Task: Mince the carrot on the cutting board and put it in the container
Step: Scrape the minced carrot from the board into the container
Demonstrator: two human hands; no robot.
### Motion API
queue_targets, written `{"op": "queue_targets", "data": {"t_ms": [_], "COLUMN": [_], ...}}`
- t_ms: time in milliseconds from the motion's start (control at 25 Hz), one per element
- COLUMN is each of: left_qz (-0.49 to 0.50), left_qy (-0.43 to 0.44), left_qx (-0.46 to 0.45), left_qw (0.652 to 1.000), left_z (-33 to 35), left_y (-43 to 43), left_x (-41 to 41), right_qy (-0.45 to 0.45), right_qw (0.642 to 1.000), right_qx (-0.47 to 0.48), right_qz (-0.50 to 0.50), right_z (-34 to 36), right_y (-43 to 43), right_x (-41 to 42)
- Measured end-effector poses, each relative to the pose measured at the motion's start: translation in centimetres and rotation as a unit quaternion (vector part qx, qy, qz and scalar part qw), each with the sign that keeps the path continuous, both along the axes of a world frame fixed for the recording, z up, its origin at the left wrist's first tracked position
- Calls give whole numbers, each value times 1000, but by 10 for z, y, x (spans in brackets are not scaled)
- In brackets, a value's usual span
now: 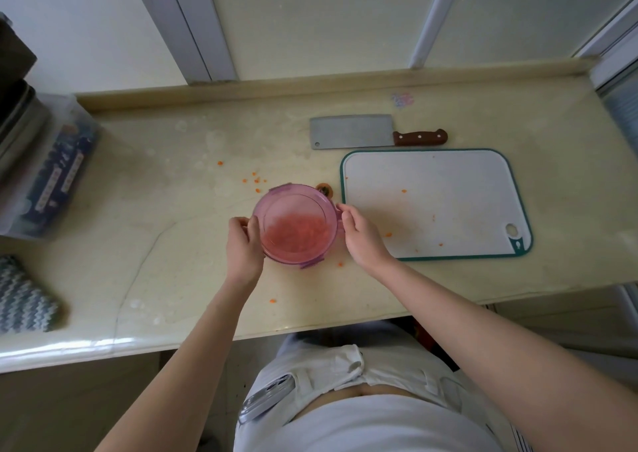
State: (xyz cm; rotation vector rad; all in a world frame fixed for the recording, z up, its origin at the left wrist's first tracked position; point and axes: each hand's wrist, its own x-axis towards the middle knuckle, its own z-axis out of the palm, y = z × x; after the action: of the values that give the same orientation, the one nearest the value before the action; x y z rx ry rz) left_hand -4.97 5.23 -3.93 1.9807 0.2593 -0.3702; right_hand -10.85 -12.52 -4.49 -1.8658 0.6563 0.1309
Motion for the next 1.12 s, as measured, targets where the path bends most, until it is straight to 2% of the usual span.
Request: {"op": "queue_targets", "data": {"t_ms": [120,280,480,760,840,1000,1120], "left_qz": [85,192,254,264,261,208,51], "left_qy": [-52,-79,-63,-36,-44,-145,-271], "left_qx": [-15,-6,-9,-26,-2,107,203], "left_qw": [995,978,965,963,964,961,940], "left_z": [-2,-4,-12,-18,-15,-8,-2], "left_y": [10,27,36,41,42,47,36], "left_x": [-2,-1,0,-6,-6,-5,-8], "right_qy": [43,77,84,81,78,63,35], "right_qw": [994,953,925,911,906,901,915], "right_qx": [-42,-164,-241,-268,-278,-286,-245], "right_qz": [87,243,281,302,309,321,318], "right_z": [-7,-9,-12,-14,-13,-14,-10], "right_y": [4,16,27,25,25,23,18], "right_x": [2,5,5,2,1,-1,-4]}}
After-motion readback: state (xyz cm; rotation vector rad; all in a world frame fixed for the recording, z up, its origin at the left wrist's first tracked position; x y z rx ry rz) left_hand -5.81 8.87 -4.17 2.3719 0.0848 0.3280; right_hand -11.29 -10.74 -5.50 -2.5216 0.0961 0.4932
